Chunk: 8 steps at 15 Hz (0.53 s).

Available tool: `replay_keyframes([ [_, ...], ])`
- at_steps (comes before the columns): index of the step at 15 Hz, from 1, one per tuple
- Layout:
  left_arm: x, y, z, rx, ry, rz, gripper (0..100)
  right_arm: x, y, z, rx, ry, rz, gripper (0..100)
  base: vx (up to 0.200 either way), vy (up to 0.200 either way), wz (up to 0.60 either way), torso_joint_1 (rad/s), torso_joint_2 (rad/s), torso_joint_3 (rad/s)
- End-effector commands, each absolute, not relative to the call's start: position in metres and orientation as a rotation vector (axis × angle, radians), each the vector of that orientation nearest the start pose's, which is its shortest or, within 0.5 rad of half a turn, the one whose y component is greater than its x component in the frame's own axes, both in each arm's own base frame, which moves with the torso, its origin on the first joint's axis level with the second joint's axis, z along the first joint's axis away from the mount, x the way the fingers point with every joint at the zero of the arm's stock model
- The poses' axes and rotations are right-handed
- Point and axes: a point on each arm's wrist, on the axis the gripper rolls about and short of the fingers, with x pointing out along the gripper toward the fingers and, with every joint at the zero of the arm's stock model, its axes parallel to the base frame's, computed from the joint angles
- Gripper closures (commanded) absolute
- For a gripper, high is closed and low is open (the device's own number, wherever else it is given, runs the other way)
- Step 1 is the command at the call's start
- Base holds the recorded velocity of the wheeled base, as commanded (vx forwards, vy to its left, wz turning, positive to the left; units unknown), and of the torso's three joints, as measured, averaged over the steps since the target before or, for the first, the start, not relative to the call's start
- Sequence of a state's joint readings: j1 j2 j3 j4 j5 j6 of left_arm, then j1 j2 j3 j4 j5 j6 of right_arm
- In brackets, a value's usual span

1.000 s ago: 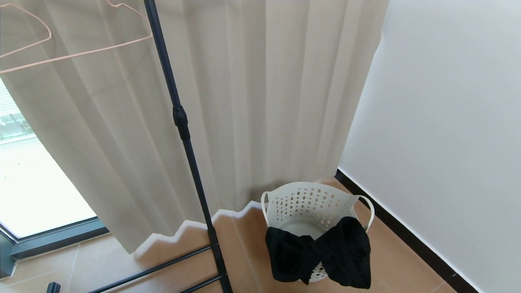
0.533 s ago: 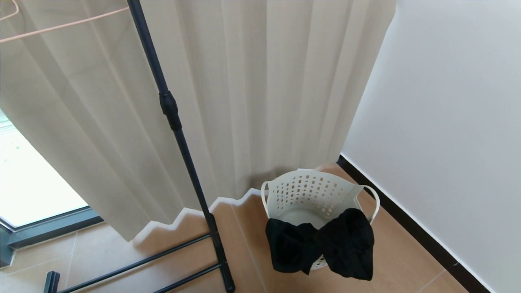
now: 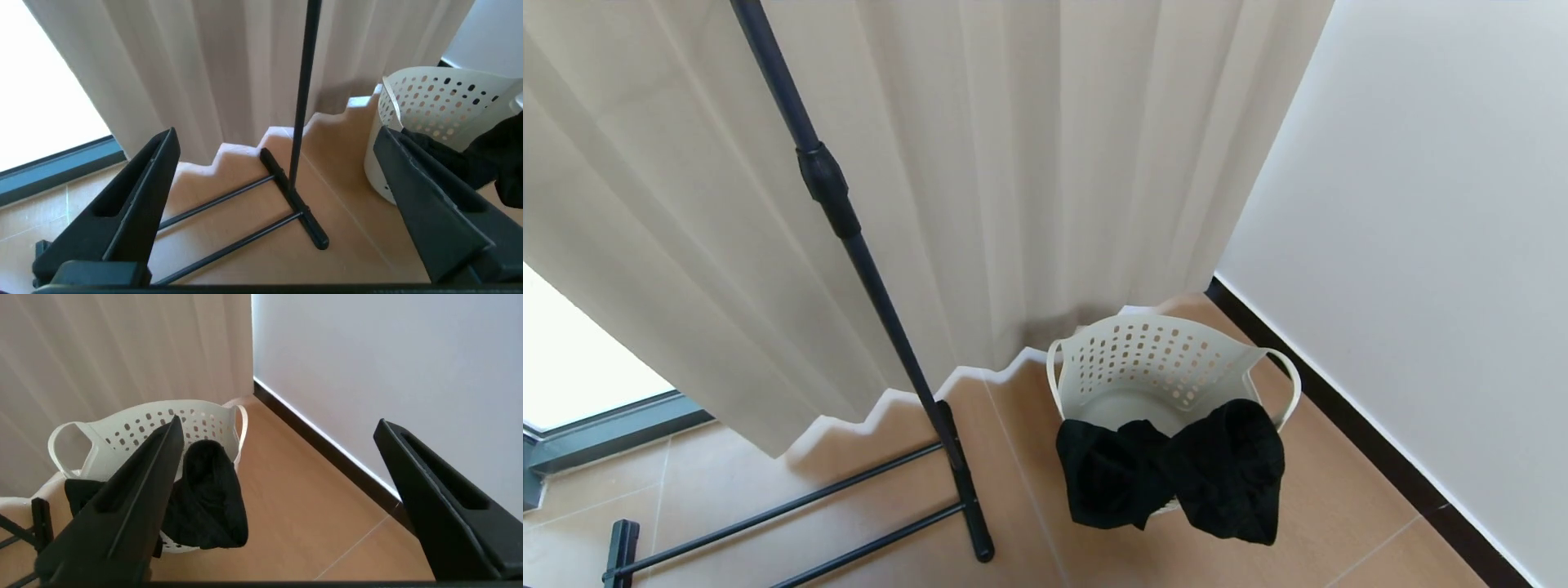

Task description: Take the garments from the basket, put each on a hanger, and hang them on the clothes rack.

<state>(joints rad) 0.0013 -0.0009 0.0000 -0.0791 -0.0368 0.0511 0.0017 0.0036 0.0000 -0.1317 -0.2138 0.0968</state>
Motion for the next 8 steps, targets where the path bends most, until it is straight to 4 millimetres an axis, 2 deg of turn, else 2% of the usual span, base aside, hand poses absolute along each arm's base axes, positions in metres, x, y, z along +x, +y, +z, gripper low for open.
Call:
replay_keyframes([
  [1,-0.0231,-0.0009,0.0836,0.054,-0.081,-0.033,0,-0.0239,-0.0048,0.089,0.11,-0.138,-0.205,0,0.0,0.0,0.0,0.012,0.0,-0.198],
  [8,-0.0231,-0.0008,0.0836,0.047,-0.081,-0.032,0,-0.0239,-0.0048,0.0891,0.101,-0.139,-0.206,0,0.0,0.0,0.0,0.001,0.0,-0.196],
])
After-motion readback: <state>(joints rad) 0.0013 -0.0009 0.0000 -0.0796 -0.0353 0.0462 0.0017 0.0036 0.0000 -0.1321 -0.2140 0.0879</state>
